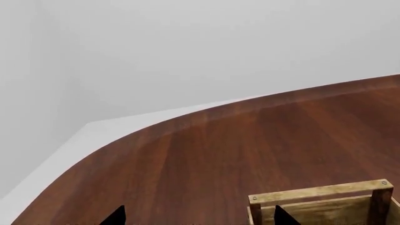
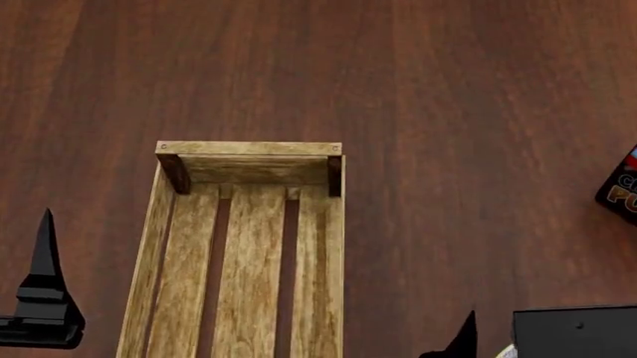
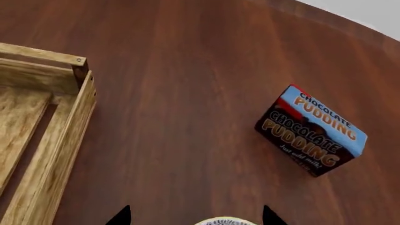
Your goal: Stack the left bowl on the right bowl and place them in the tray.
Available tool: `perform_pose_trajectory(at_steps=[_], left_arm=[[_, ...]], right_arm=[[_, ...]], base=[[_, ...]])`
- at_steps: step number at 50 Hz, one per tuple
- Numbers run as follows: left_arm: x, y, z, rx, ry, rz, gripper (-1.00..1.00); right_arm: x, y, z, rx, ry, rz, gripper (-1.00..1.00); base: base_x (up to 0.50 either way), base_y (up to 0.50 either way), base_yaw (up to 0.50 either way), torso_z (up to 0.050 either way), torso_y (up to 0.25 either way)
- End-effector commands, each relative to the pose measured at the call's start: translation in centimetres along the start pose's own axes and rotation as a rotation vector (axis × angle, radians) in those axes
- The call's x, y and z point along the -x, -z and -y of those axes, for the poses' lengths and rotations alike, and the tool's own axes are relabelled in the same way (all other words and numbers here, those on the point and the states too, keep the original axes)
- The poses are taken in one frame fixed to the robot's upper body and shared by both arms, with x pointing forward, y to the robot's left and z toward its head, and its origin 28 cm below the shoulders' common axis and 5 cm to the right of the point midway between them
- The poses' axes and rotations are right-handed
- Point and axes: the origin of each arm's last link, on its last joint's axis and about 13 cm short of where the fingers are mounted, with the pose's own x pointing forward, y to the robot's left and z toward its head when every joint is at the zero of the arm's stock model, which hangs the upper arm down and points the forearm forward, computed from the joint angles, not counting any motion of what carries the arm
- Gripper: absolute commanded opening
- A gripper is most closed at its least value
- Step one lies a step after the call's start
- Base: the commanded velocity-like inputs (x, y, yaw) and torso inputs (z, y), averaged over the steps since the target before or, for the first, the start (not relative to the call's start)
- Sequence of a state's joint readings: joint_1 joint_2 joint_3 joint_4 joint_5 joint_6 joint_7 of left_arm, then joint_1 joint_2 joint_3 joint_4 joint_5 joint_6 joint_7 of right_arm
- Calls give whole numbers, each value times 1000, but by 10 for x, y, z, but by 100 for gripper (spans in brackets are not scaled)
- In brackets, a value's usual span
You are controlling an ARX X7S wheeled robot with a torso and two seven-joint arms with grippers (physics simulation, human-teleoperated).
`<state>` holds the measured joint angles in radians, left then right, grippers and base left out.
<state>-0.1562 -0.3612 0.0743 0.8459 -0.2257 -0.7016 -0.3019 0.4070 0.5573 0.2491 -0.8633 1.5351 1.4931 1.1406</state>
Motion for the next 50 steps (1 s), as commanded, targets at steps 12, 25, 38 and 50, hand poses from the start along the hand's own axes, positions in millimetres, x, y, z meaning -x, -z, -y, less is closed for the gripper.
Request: perform_pose_trajectory(at_steps=[12,25,38,50], left_arm=[[1,-1,1,1,4,-6,100],[1,0,1,-4,5,-11,100],[1,-1,0,-4,1,-9,100],[1,-1,0,-5,1,-4,100]], right_arm=[[6,26,-8,5,-57,-92,100],[6,41,-12,27,-85,-138,100],[-8,52,-16,17,-92,-175,100],[-21,60,-17,21,-91,-209,100]], base=[[0,0,0,0,0],[0,0,0,0,0],[0,0,0,0,0],[0,0,0,0,0]])
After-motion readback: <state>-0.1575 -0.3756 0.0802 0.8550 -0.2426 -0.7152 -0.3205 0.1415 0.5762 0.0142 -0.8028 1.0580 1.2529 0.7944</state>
